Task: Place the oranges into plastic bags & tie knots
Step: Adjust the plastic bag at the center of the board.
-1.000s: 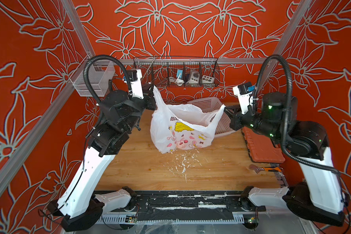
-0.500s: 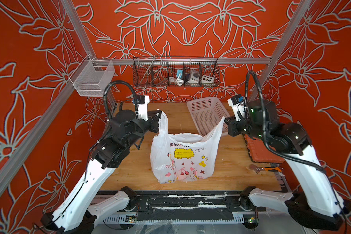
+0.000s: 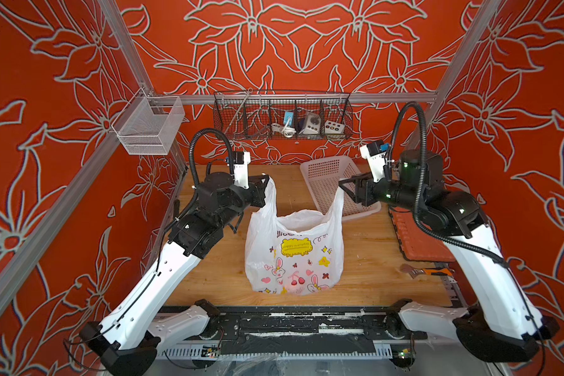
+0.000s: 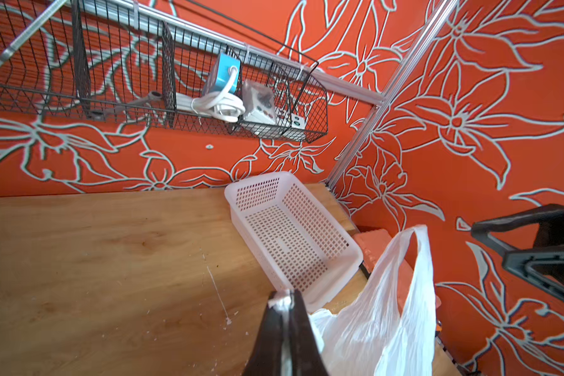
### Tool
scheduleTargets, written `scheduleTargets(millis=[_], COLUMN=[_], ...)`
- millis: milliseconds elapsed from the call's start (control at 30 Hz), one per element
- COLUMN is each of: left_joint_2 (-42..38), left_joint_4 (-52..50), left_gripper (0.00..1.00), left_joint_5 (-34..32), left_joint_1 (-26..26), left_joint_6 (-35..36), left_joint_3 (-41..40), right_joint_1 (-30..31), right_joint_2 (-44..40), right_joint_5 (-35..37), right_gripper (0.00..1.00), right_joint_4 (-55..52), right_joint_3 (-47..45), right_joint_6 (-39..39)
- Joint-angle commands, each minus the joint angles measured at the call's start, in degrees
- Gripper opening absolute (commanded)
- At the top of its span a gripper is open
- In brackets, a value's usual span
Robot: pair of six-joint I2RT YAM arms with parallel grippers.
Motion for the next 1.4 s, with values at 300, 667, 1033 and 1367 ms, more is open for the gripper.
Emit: scheduleTargets(millis=[300, 667, 1033, 1367], left_joint_2=[-1.47, -0.13, 0.36, -0.87], left_joint_4=[6.44, 8.47, 12.13, 7.59], left_gripper=[0.00, 0.00, 0.00, 0.62], left_joint_5=[7.87, 9.18, 8.42, 10.76], left_joint_1=[-0.10, -0.01, 0.27, 5.08], left_joint_6=[1.73, 2.70, 2.24, 0.25], left_joint_3=[-0.53, -0.46, -0.71, -3.18], right_joint_1=[11.58, 14.68, 15.79, 15.75], right_joint_2=[12.96, 19.51, 20.23, 19.69], right_joint_5=[-21.40, -29.21, -27.15, -24.33], right_gripper=[0.83, 0.80, 0.36, 0.00], right_joint_4=[30.23, 45.45, 53.22, 49.56], right_joint_3=[-8.28, -15.69, -25.78, -24.68], right_joint_6=[0.40, 0.77, 7.20, 10.06])
